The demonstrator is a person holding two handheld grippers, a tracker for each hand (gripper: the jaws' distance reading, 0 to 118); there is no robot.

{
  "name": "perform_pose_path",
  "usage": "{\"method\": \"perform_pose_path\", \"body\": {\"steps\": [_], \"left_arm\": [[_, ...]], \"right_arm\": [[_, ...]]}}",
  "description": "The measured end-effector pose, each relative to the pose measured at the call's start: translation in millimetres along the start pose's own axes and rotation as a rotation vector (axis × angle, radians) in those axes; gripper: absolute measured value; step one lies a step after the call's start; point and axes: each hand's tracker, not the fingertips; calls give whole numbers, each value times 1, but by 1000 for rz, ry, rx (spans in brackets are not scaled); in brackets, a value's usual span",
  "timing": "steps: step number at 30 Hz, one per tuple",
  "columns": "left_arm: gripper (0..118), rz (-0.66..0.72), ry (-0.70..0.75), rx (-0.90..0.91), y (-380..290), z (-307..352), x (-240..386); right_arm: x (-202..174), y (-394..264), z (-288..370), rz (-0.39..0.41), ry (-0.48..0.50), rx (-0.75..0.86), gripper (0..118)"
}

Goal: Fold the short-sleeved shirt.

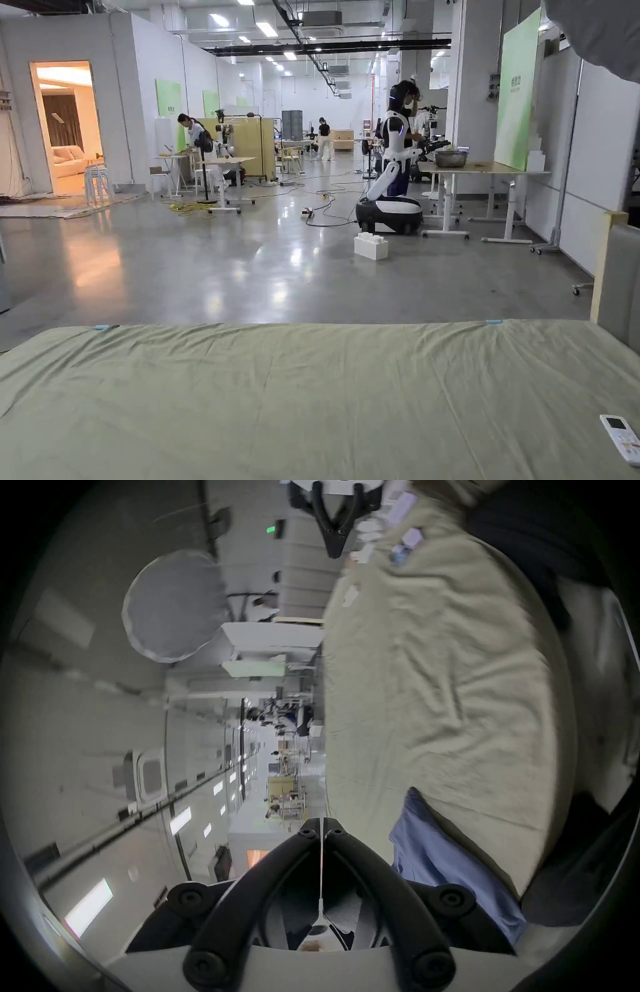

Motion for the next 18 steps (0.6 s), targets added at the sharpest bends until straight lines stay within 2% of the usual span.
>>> {"method": "perform_pose_path", "body": {"steps": [1,3,4,6,7,8,10,11,12,14,15,16,18], "left_arm": [[0,92,2,-7,0,-2,-6],[0,318,46,-23,-1,-3,-26],[0,484,78,-41,-3,-3,-43],[0,876,101,-57,-14,-4,-82],[0,1131,102,-50,-23,-2,-101],[0,1385,101,-10,-38,3,-117],[0,1793,105,150,-66,13,-138],[0,1902,124,212,-75,18,-133],[0,1952,147,241,-74,21,-129],[0,1794,214,164,-71,26,-126],[0,1740,226,141,-69,27,-125],[0,1694,212,126,-63,27,-122],[0,1700,174,134,-62,28,-121]], "right_arm": [[1,3,0,-34,-11,-2,0],[16,2,0,-198,-69,-21,0],[31,0,0,-332,-123,-45,0],[65,-11,6,-645,-207,-50,0],[85,-20,13,-852,-265,-28,1],[101,-34,21,-1060,-338,-10,1],[118,-53,33,-1383,-486,-31,1],[121,-65,40,-1559,-530,-14,1],[121,-76,45,-1697,-541,14,1],[110,-94,47,-2042,-432,3,1],[107,-100,48,-2030,-484,11,1],[105,-105,49,-2034,-455,39,1],[104,-109,49,-1970,-455,8,1]]}}
